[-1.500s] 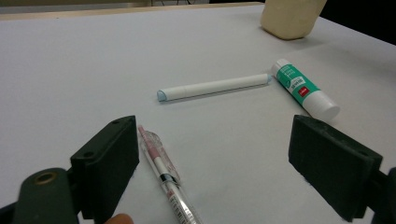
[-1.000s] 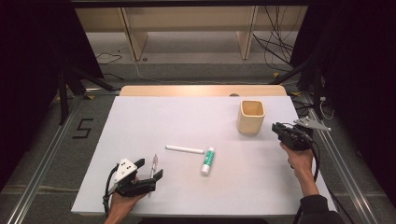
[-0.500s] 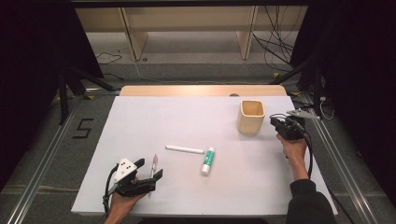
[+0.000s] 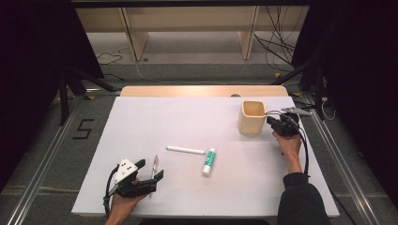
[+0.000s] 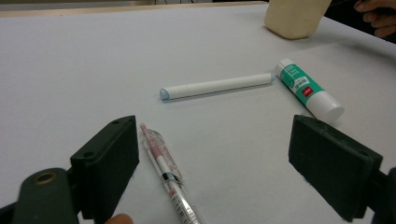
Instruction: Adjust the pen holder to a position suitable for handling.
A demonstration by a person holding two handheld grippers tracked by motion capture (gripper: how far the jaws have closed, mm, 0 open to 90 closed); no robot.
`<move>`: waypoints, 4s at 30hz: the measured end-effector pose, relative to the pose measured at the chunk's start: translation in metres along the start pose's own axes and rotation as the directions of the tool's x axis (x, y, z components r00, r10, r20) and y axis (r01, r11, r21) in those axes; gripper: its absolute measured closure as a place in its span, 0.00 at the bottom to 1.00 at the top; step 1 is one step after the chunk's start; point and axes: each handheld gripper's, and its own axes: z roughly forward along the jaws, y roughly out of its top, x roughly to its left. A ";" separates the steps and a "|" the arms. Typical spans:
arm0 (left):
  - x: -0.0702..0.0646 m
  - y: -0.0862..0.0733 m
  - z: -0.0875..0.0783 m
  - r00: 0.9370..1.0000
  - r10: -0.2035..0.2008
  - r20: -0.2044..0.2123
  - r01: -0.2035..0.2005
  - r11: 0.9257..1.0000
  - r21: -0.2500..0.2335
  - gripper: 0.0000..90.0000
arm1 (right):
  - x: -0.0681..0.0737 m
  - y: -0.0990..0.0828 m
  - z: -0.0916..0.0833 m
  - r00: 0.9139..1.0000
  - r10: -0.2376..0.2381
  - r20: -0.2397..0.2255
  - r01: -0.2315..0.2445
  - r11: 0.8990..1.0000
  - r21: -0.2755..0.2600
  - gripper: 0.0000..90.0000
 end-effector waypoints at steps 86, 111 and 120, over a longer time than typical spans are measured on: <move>0.000 0.001 0.003 1.000 -0.011 -0.012 0.012 1.000 0.022 0.17 | 0.142 0.017 0.083 0.979 -0.110 -0.172 0.124 0.989 0.076 1.00; 0.004 0.002 0.003 0.995 -0.073 -0.071 0.078 0.995 0.067 0.17 | 0.114 0.031 0.046 0.989 -0.120 -0.087 0.123 0.992 0.033 0.83; 0.003 0.005 0.005 0.992 -0.067 -0.104 0.081 0.988 0.131 0.18 | 0.103 0.024 -0.003 0.990 -0.098 -0.099 0.097 0.995 -0.015 0.48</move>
